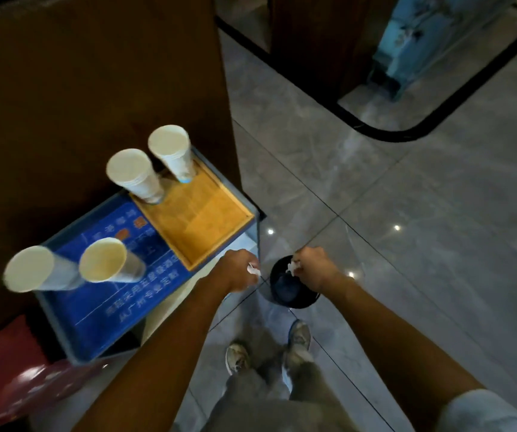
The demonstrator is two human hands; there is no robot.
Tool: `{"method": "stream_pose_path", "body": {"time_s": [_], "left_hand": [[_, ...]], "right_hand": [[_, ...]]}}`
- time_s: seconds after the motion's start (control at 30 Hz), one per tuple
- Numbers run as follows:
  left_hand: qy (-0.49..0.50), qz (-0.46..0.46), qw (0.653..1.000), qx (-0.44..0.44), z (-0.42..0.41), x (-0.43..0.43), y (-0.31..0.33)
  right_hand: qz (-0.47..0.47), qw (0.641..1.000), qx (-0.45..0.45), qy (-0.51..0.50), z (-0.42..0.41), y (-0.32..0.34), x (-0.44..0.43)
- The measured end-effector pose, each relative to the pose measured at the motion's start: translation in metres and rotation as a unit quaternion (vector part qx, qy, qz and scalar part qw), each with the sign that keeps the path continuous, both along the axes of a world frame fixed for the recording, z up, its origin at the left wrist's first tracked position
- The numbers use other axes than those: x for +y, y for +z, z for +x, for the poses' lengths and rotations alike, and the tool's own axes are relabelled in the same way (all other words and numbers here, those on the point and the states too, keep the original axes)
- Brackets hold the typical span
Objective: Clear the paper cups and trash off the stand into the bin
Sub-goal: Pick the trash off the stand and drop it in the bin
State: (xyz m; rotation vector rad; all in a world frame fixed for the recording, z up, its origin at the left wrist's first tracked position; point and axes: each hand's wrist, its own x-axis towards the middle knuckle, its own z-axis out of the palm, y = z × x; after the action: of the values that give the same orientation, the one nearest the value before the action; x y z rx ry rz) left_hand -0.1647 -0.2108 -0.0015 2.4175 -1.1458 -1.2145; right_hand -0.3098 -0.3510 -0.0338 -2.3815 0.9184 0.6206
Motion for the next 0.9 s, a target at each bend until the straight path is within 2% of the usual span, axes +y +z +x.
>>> {"method": "stream_pose_path", "body": {"time_s": [0.2,0.47,0.73,0.9], "left_hand": [[-0.024,0.025,0.999,-0.013,-0.037,-0.088,-0.038],[-0.052,0.077,0.996,-0.006,-0.062,-0.163,-0.128],[-0.11,0.137,0.984,0.011,-0.059,-0.195,-0.269],[-0.188,0.179,0.965,0.026,-0.058,-0.194,-0.393]], "right_hand": [[0.049,0.994,-0.008,-0.097,-0.058,-0.036,-0.067],[0.09,0.987,0.045,-0.127,-0.092,-0.117,-0.122],[0.15,0.971,0.055,-0.18,-0.079,-0.254,-0.128],[0.181,0.959,0.07,-0.207,-0.061,-0.369,-0.108]]}}
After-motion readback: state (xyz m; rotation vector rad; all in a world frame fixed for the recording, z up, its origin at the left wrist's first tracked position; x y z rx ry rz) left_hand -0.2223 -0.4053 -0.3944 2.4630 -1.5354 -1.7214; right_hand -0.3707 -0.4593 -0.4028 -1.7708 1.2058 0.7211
